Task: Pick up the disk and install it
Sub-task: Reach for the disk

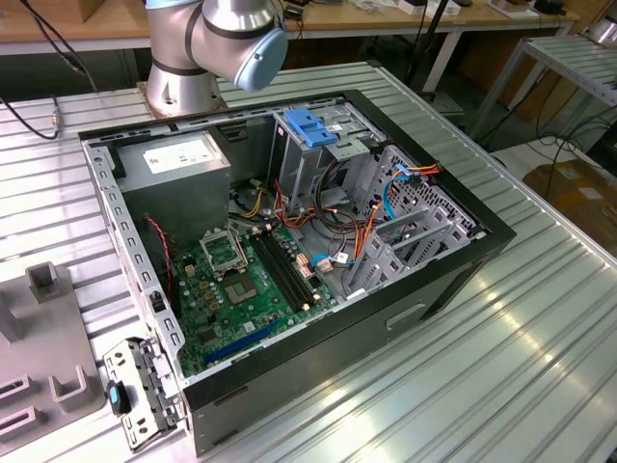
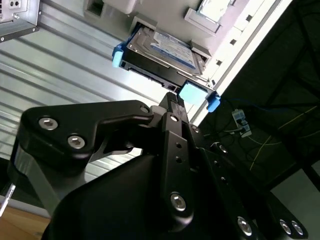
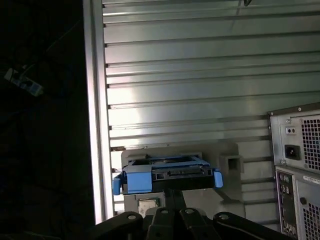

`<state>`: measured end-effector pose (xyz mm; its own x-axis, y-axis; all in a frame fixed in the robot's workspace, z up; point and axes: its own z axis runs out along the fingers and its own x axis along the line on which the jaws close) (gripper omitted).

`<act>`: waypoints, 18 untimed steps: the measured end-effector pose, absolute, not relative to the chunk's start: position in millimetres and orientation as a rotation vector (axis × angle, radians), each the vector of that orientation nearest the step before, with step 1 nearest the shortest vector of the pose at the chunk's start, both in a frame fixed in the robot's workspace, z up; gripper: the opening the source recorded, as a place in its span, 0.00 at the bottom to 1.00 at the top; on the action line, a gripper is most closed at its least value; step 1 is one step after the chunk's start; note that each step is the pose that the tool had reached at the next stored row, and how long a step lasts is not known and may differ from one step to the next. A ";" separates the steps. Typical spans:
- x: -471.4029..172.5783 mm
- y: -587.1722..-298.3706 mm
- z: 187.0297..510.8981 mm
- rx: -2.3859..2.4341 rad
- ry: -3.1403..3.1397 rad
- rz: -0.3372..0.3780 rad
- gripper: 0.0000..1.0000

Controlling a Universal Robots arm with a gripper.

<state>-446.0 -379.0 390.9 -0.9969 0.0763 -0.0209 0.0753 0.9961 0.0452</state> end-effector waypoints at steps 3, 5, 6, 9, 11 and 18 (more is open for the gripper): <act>-454.3 -379.0 390.9 0.118 3.116 0.069 0.11; -457.9 -379.0 390.9 0.118 3.116 0.069 0.11; -458.7 -379.1 390.9 0.118 3.116 0.069 0.11; -458.9 -379.0 390.9 0.118 3.116 0.069 0.11; -458.9 -379.0 390.9 0.118 3.116 0.069 0.11; -461.5 -379.0 390.9 0.118 3.116 0.069 0.11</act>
